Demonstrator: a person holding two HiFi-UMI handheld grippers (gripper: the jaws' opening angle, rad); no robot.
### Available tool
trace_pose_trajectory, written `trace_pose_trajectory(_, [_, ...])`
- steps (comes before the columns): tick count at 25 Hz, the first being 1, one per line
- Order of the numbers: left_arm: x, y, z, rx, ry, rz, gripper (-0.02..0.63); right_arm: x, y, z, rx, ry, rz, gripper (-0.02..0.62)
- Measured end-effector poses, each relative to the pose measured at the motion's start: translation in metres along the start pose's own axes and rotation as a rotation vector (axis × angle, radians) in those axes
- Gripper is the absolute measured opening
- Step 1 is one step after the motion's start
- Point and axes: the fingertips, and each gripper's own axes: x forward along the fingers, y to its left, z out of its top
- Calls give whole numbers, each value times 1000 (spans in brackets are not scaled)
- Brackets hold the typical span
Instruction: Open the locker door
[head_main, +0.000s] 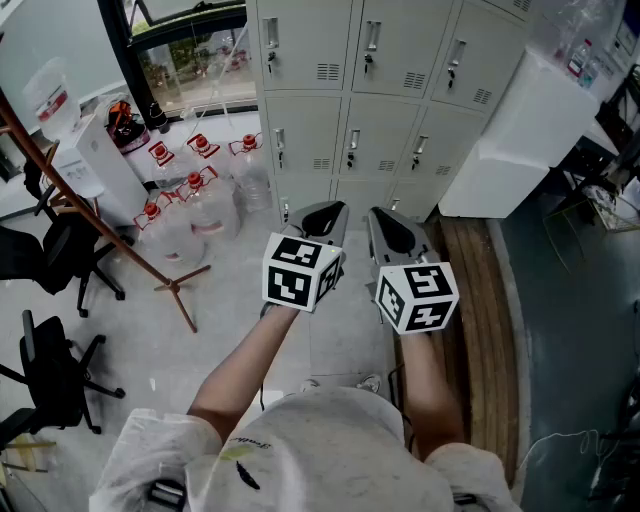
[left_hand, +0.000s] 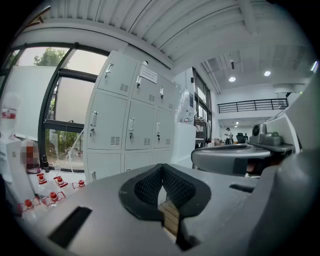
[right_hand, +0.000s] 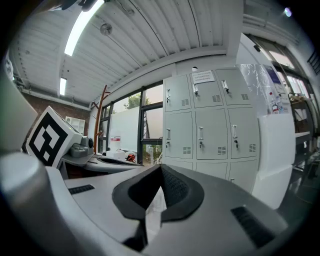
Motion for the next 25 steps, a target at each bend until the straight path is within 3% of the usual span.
trace_pose_trajectory(15, [16, 8, 5, -9, -4, -1, 6, 13, -17, -1, 31, 5, 1, -2])
trace_pose_trajectory(25, [72, 22, 2, -6, 22, 25, 6, 52, -58, -14, 55, 2, 45, -2])
